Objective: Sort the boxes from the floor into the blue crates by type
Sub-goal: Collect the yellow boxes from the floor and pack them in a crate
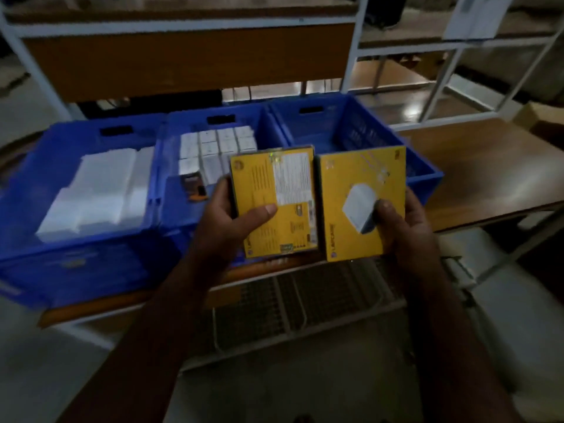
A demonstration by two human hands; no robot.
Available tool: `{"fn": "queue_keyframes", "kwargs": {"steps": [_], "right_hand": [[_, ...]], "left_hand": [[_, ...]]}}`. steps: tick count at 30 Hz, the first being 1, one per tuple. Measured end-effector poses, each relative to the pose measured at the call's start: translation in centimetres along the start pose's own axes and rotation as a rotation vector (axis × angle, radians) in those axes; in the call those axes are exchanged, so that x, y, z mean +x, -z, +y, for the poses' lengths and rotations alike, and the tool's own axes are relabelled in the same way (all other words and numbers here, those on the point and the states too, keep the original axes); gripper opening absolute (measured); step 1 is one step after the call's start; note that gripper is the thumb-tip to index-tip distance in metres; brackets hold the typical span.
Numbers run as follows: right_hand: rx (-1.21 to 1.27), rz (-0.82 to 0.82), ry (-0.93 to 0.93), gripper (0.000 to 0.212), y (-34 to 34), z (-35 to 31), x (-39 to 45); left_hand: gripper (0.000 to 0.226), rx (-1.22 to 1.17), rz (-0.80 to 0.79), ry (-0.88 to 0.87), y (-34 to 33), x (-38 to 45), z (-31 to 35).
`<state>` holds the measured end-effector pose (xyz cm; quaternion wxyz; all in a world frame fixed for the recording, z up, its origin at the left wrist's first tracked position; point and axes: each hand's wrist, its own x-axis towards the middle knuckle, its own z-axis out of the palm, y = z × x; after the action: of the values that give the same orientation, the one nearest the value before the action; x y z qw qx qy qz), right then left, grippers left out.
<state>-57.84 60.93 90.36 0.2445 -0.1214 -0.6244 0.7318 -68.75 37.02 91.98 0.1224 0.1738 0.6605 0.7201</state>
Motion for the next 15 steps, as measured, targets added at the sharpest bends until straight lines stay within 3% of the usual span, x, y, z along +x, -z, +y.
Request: {"fn": "queue_keyframes", "kwargs": {"steps": [6, 10, 15], "right_hand": [[-0.107, 0.015, 0.050, 0.058, 1.1, -2.7, 8.6], [-0.157, 0.044, 0.076, 0.050, 1.1, -3.3, 14.8], [-0.396, 0.018, 0.084, 0.051, 0.9, -3.4, 23.2]], "left_hand": [[0.042, 0.079, -0.072, -0.076, -2.6, 9.6, 2.5], [0.047, 0.109, -0.083, -0.135, -3.0, 16.2, 3.4], [0.049, 0.297, -0.060, -0.062, -2.7, 25.0, 3.3]]}}
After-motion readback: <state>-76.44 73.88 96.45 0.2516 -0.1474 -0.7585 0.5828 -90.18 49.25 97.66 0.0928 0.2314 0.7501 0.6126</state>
